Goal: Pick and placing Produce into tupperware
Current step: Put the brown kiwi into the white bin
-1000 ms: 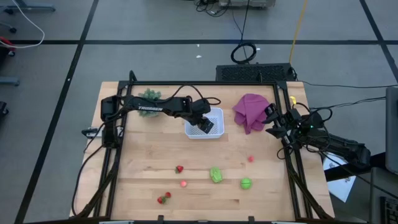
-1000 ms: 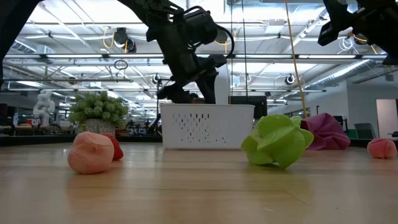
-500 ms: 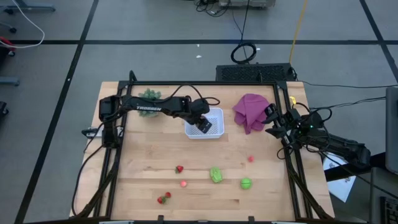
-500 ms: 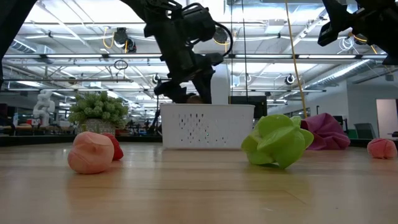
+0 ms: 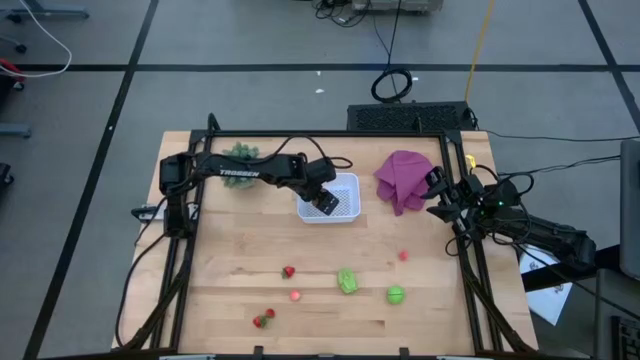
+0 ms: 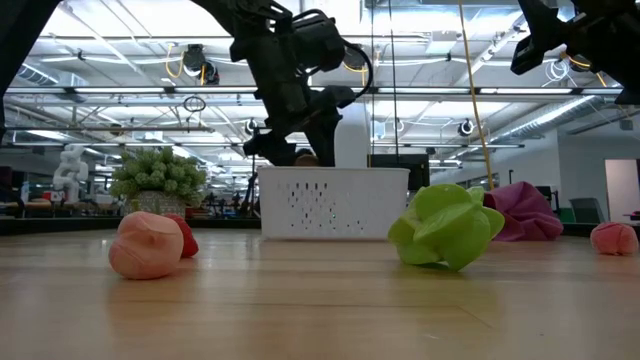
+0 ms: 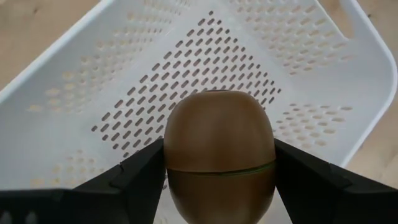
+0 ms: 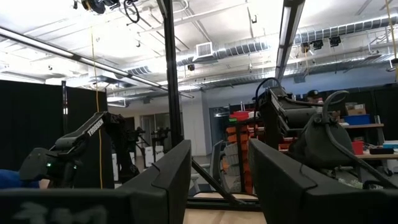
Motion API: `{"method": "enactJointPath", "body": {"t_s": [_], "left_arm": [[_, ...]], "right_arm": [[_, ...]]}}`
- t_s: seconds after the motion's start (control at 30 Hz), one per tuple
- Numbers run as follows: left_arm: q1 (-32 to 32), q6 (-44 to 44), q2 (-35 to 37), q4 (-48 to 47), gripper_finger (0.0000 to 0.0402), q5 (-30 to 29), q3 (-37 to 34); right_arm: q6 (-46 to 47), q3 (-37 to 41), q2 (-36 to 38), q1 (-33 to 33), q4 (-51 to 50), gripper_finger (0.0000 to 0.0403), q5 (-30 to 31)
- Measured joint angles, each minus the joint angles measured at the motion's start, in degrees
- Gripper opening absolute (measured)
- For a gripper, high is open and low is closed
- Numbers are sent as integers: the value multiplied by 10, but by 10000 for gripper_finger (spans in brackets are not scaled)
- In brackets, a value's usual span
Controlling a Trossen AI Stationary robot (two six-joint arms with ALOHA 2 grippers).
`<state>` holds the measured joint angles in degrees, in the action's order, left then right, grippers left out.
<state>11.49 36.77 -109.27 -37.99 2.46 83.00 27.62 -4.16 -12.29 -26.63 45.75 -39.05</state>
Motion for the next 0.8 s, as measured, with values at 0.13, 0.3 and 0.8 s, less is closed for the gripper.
{"method": "enactJointPath", "body": {"t_s": [0.13,0.3,0.8], "left_arm": [[4,0,0,1,271,5,0],[4,-4,0,1,271,5,0],[2,5,11,5,271,-2,0]], "right_arm": [[0,0,0,0,0,151,0],[1,0,0,0,-1,151,0],[0,0,0,0,-3,151,0]]}}
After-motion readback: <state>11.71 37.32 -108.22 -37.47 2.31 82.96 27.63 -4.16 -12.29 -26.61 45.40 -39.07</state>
